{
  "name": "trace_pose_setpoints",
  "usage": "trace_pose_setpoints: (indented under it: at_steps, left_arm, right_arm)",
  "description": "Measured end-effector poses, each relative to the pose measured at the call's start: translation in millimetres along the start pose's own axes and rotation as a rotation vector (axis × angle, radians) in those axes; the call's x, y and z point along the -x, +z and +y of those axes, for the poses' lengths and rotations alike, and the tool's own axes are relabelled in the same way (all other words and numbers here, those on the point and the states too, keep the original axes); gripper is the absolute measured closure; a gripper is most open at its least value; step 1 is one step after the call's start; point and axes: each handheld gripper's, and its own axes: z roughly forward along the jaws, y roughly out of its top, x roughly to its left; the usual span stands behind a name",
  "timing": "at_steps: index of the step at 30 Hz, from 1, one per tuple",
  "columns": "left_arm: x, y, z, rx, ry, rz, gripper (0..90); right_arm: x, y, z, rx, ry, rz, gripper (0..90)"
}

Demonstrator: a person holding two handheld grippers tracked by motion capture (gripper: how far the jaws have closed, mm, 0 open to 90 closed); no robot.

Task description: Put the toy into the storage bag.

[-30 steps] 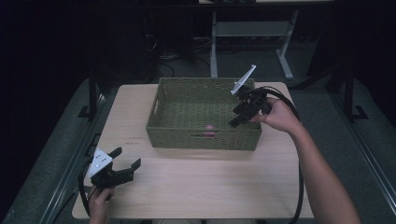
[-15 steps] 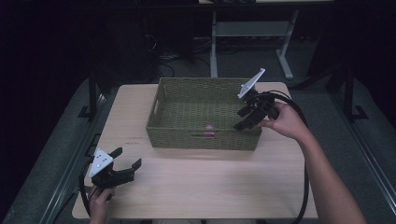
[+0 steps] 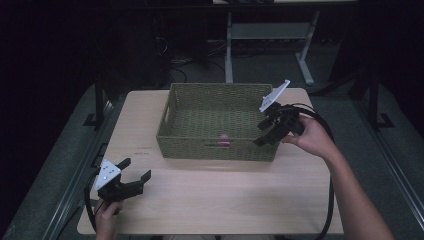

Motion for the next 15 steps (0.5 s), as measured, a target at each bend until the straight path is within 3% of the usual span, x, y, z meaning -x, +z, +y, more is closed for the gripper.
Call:
trace_pose_setpoints:
  at_steps: [15]
  left_arm:
    - [0.4,0.3,-0.3,0.0,0.0,-0.002,13.8]
  right_arm:
    - [-11.6,3.4,-21.6,0.03,0.01,-0.005,29.8]
